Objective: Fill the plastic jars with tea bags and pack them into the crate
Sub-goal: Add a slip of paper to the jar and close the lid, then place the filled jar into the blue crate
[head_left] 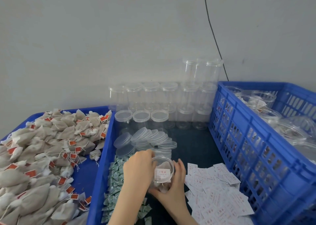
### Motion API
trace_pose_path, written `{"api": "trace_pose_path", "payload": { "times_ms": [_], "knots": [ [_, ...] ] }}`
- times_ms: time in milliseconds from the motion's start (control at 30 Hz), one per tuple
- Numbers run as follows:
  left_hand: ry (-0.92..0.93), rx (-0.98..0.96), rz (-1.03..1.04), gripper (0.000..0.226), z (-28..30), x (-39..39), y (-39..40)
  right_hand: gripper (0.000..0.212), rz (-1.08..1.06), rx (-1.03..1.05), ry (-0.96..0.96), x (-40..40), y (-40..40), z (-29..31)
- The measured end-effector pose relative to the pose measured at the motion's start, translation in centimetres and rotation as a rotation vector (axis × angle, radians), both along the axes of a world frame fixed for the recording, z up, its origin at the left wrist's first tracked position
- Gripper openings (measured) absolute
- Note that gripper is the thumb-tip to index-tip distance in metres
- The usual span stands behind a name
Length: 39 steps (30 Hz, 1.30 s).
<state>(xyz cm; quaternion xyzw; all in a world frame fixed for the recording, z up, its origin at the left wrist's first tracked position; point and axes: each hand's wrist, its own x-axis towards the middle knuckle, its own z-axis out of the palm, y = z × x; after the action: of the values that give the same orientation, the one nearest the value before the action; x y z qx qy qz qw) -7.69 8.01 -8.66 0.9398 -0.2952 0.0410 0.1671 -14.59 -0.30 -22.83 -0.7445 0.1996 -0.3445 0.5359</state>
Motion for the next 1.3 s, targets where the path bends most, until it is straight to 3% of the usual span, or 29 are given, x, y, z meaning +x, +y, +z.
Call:
{"api": "trace_pose_path", "payload": {
  "times_ms": [67, 167, 333, 500, 633, 833, 967, 1100, 1300],
  "knots": [
    [-0.002, -0.085, 0.038, 0.014, -0.1, 0.5, 0.6, 0.126, 0.004, -0.005, 0.017, -0.6, -0.4, 1.0],
    [-0.02, -0.103, 0.106, 0.015, -0.7, 1.3, 1.1, 0.114, 0.077, -0.099, 0.077, -0.9, -1.7, 4.0],
    [0.031, -0.025, 0.144, 0.017, -3.1, 2.8, 0.8, 0.102, 0.329, -0.501, 0.53, 0.5, -3.1, 9.8],
    [0.065, -0.008, 0.145, 0.018, -5.9, 3.3, 0.4, 0.093, 0.41, -0.653, 0.693, 1.4, -3.8, 14.4],
    [0.089, 0.002, 0.153, 0.02, -7.3, 3.2, 0.3, 0.088, 0.277, -0.69, 0.59, 1.4, -6.3, 21.8],
    [0.102, -0.01, 0.148, 0.018, -7.6, 3.2, 0.2, 0.075, -0.105, -0.754, 0.424, -1.6, -13.0, 34.7],
    [0.11, -0.02, 0.13, 0.019, -7.4, 3.4, -0.1, 0.066, -0.354, -0.71, 0.372, -4.6, -19.6, 39.8],
    [0.098, -0.019, 0.121, 0.02, -6.5, 3.8, -1.0, 0.062, -0.547, -0.656, 0.433, -7.6, -26.9, 40.0],
    [0.056, -0.019, 0.097, 0.021, -5.1, 3.7, -3.9, 0.066, -0.635, -0.548, 0.52, -9.7, -34.3, 35.2]
  ]
}}
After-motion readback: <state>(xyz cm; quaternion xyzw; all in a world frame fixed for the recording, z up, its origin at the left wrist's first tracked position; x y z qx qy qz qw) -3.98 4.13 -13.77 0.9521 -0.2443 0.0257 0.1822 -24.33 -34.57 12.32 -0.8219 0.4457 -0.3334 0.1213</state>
